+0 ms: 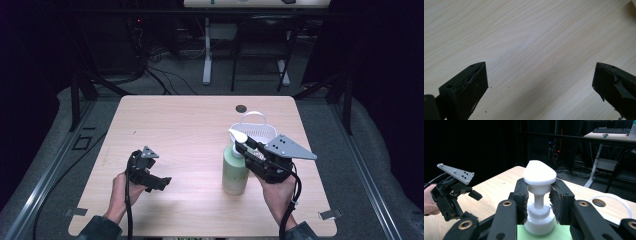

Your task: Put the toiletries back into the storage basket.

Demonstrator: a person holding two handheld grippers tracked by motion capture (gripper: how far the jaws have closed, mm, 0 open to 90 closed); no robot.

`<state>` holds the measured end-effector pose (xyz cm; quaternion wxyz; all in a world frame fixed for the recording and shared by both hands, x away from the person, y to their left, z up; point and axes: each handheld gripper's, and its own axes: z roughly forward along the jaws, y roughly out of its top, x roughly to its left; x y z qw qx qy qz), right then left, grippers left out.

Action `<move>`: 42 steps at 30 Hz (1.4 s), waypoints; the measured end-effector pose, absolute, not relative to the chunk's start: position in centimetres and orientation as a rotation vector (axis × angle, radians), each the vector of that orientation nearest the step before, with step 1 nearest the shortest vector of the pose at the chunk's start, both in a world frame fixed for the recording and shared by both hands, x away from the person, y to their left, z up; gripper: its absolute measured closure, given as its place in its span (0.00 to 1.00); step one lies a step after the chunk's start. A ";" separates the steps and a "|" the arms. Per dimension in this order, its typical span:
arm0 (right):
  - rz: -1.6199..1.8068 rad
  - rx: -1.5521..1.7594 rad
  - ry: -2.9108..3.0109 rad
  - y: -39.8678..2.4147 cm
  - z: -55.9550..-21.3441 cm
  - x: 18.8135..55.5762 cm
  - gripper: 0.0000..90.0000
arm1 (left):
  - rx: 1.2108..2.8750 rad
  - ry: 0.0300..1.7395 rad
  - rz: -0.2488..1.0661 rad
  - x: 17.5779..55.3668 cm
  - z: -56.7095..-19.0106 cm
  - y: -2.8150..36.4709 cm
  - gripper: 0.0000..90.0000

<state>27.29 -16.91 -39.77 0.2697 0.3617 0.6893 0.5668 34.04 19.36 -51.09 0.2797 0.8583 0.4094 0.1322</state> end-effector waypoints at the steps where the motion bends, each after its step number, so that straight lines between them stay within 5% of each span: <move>1: 1.529 0.978 1.858 -17.0 -39.7 27.3 0.75 | 2.297 1.101 0.354 34.0 -51.1 19.4 0.00; 42: 1.503 1.035 1.786 -20.7 -38.4 27.2 0.76 | 2.300 1.098 0.351 34.1 -51.1 19.6 0.00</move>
